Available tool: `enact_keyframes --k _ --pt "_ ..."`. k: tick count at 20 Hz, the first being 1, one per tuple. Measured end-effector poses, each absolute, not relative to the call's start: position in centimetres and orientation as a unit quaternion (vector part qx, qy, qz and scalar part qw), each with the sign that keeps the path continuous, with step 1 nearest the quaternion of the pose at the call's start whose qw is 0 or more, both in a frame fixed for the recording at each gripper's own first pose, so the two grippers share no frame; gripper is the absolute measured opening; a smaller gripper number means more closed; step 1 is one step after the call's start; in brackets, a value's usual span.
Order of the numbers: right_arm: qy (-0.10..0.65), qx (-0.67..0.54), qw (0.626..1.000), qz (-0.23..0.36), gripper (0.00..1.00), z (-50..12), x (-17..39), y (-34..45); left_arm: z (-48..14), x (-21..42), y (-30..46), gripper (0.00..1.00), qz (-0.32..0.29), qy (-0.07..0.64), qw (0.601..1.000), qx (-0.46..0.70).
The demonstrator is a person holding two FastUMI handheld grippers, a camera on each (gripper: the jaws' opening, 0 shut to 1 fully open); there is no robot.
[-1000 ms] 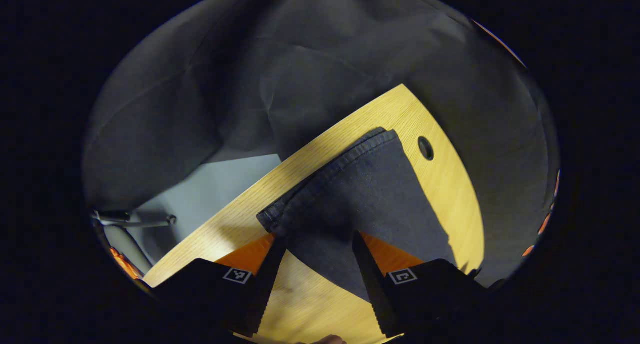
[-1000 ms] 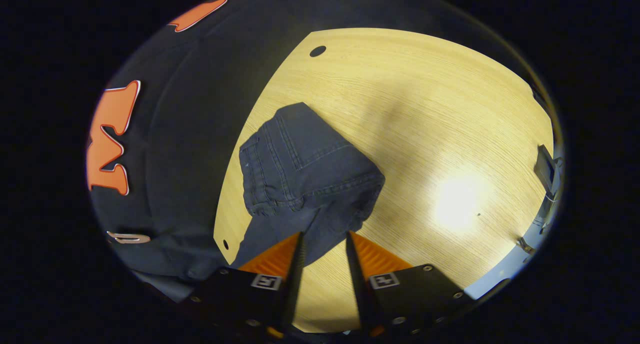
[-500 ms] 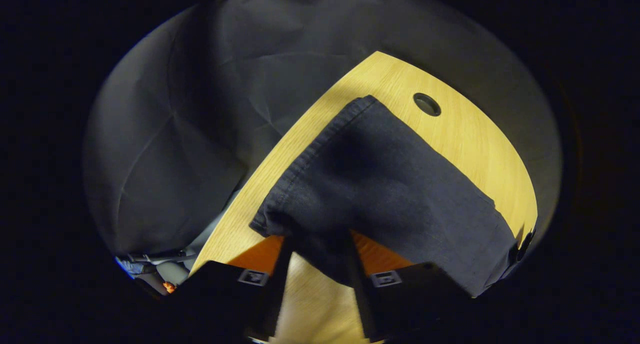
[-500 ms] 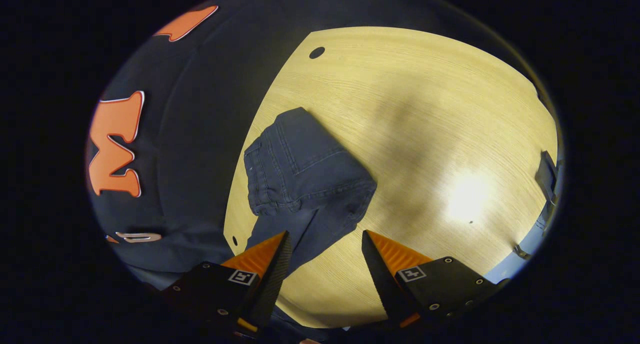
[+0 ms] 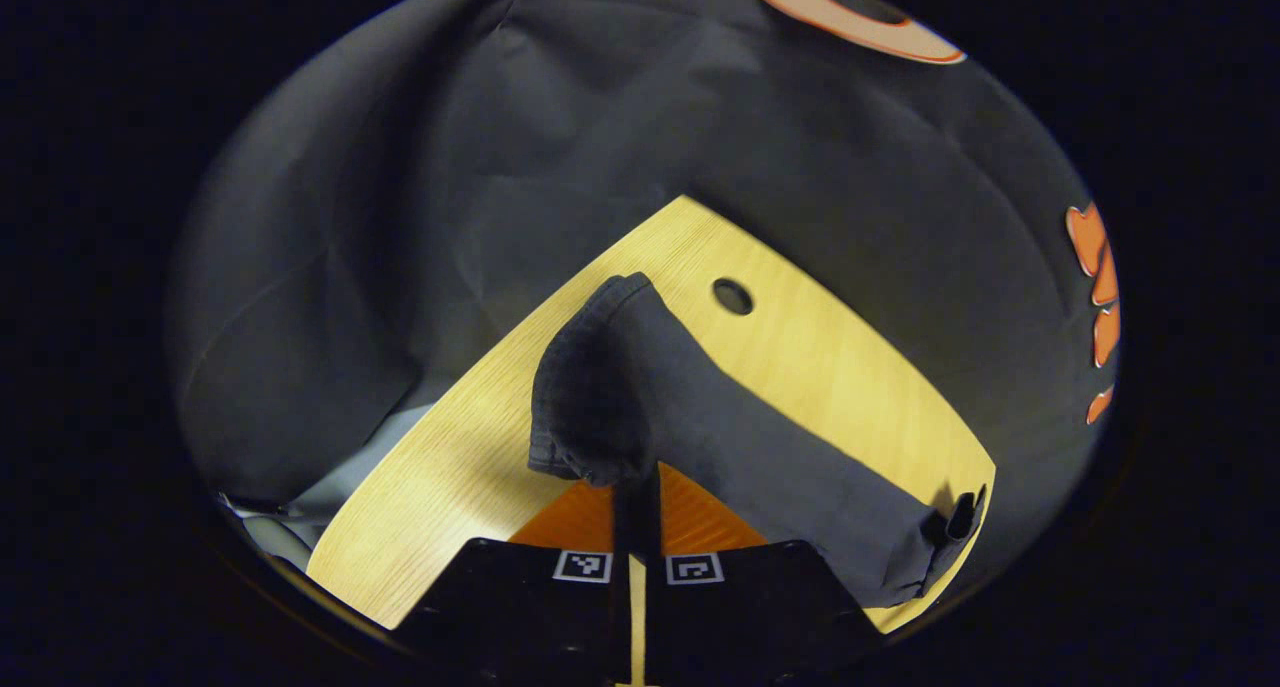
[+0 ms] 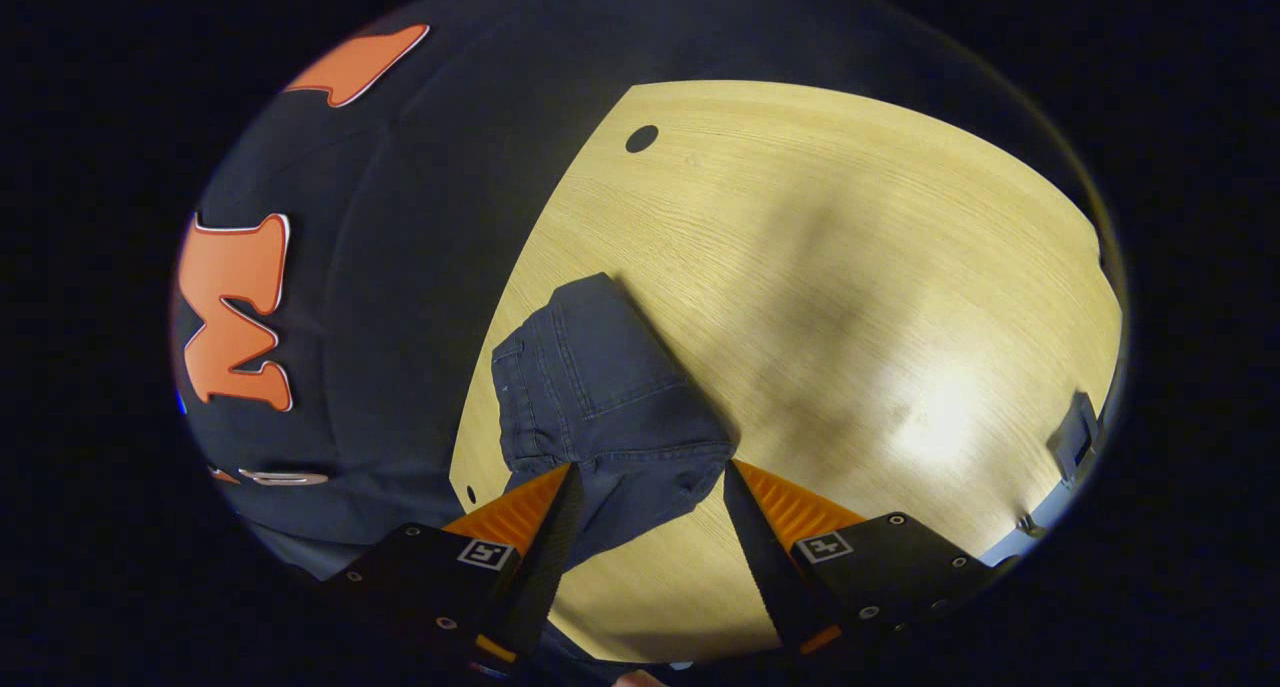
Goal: Grasp the waist and the cuffs of the jeans and fold them to make the two legs overlap; first hold the waist and fold one-third of the jeans toward the cuffs, then hold the cuffs and fold the remaining one-third in the same direction to finish folding.
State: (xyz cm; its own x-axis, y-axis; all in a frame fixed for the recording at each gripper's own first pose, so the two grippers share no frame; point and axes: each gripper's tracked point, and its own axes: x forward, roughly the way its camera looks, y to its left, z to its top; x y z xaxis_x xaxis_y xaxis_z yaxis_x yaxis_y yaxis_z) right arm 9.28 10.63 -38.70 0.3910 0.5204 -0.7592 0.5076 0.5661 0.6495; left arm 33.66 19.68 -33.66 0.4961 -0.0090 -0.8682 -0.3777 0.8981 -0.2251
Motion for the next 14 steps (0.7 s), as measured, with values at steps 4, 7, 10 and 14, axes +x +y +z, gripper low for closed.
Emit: enact_keyframes --k 4,7,10,14 --pt "0.556 0.466 0.687 0.029 0.92 -38.5 10.5 12.0 -27.4 34.6 14.3 0.05 0.067 0.44 0.87 -0.212" --pt "0.561 0.46 0.688 0.041 0.92 -38.9 10.9 12.7 -22.9 35.1 9.9 0.05 0.022 0.412 0.888 -0.204" --pt "0.561 0.446 0.695 0.05 0.93 -39.2 11.1 12.6 -19.5 35.9 4.0 0.05 -0.029 0.391 0.898 -0.198" --pt "0.56 0.437 0.702 0.058 0.93 -39.4 11.7 12.1 -17.2 35.4 -3.3 0.05 -0.091 0.389 0.899 -0.178"
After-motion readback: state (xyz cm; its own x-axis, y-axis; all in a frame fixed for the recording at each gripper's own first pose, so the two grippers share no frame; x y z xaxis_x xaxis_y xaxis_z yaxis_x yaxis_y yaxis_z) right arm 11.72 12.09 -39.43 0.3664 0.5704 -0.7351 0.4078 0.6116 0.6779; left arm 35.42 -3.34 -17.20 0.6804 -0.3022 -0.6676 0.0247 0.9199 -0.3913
